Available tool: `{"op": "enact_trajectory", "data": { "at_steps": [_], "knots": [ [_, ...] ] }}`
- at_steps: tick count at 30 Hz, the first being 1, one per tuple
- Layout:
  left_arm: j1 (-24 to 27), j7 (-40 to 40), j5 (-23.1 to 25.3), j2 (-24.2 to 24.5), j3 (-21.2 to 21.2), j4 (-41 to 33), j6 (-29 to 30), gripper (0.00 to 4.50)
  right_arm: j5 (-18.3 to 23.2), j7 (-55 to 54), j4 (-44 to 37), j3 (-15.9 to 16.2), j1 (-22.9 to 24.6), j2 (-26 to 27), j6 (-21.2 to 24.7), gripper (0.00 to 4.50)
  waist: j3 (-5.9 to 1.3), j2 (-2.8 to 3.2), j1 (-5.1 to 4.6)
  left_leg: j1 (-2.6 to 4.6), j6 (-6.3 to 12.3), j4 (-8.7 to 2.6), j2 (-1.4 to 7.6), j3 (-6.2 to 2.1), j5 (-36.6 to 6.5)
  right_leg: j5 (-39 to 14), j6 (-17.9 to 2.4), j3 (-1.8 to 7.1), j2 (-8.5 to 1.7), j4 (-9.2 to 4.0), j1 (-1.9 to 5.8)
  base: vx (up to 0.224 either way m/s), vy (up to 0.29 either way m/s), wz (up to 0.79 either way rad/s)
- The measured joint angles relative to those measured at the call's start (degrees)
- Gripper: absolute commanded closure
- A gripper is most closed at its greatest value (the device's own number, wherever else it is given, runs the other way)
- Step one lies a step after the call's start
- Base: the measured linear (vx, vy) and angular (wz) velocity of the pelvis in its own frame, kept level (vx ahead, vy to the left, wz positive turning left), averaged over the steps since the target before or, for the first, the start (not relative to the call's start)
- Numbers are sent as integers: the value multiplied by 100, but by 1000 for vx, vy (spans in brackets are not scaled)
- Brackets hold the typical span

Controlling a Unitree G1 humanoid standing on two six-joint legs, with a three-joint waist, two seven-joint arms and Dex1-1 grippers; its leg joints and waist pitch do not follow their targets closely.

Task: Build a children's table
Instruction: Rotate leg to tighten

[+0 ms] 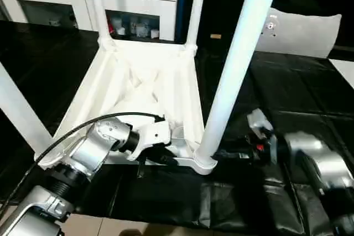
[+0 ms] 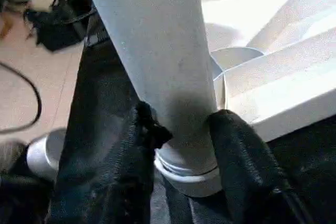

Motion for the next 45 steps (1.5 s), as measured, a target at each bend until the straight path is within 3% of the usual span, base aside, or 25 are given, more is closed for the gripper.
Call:
{"op": "enact_trajectory", "data": {
  "at_steps": [2,5,9,11,14,16,19,20,23,26,29,30,32,35,38,40,45],
  "knots": [
    [8,423,61,-154,142,32,252,450,-132,-615,-43,-111,26,213,40,331,0,0,-60,7,-8,2,0,-1,5,2,-2,5,0,6,-2,0,0,0],
    [4,1118,181,-472,337,89,649,450,-424,-1704,-75,-228,18,607,165,343,0,1,-222,24,-17,2,-1,-7,10,3,-3,1,0,4,-2,0,0,0],
    [10,2243,340,-1130,655,105,1389,450,-731,-3509,-167,-565,-145,1422,779,386,0,1,-456,28,-17,1,0,-9,10,3,-3,-3,2,3,-4,0,0,0],
    [-56,2619,422,-1342,692,150,1553,450,-819,-4134,-198,-638,-259,1652,941,397,0,0,-471,27,-17,-3,0,-12,10,3,-3,-7,4,-1,-4,0,0,0],
    [-129,3078,534,-1654,739,229,1708,450,-1033,-4872,-360,-669,-284,1929,1014,397,-7,13,-420,16,-14,-28,-5,-13,8,2,0,-7,4,-28,-3,0,0,0],
    [-167,3211,577,-1766,735,244,1770,450,-1144,-5027,-408,-664,-263,1974,940,362,-8,14,-374,1,-5,-28,-6,-13,1,-3,8,-5,3,-31,-6,0,0,0],
    [-173,3225,576,-1794,714,203,1808,450,-1148,-5121,-553,-697,-184,1993,968,357,-7,16,-337,-7,4,-30,-6,-10,-5,-6,12,-2,2,-30,-12,0,0,0],
    [-167,3213,576,-1786,710,192,1802,450,-1121,-5091,-570,-702,-172,1973,976,328,-6,17,-331,-7,4,-33,-6,-8,-5,-6,10,-1,2,-30,-14,0,0,0],
    [-142,3141,574,-1707,663,167,1702,450,-1030,-4887,-614,-701,-163,1850,995,315,-4,22,-324,-4,2,-40,-5,-3,-4,-5,8,-1,3,-28,-17,0,0,0],
    [-113,2949,558,-1598,636,135,1562,450,-919,-4408,-548,-599,-173,1599,805,277,-1,30,-290,-5,2,-37,-5,0,-4,-8,13,-1,2,-28,-16,0,0,0],
    [-107,2770,524,-1510,579,153,1430,450,-890,-3934,-274,-597,-188,1288,504,271,0,30,-247,-6,1,-34,-6,3,-3,-7,12,-2,1,-28,-16,0,0,0],
    [-108,2703,507,-1451,571,166,1388,450,-892,-3659,-133,-557,-196,1094,344,241,0,29,-227,-7,1,-31,-5,5,-3,-6,11,-2,1,-27,-16,0,0,0],
    [-132,2546,478,-1379,534,227,1261,450,-853,-3050,-107,-553,-79,567,133,232,1,33,-142,-10,3,-30,-7,9,-3,-7,13,-1,-2,-28,-15,0,0,0],
    [-131,2210,395,-1039,514,289,939,450,-634,-2258,-168,-826,121,-84,14,200,3,29,-119,-6,3,-31,-2,11,-2,-7,13,-5,2,-23,-14,0,0,0],
    [-132,1887,389,-827,510,335,706,450,-477,-1799,-239,-885,180,-262,-12,183,3,29,-138,-3,3,-27,0,11,-1,-4,8,-5,6,-19,-14,0,0,0],
    [-132,1543,376,-654,378,347,426,450,-391,-1386,-263,-754,182,-329,-72,157,3,29,-119,-8,3,-18,0,9,-1,-3,8,-4,4,-20,-14,0,0,0],
    [-132,686,270,-341,109,342,-185,450,-233,-662,-375,-491,131,-485,-298,157,3,24,47,-7,15,-3,-1,8,5,-3,7,2,-2,-21,-7,0,0,0]
  ]
}}
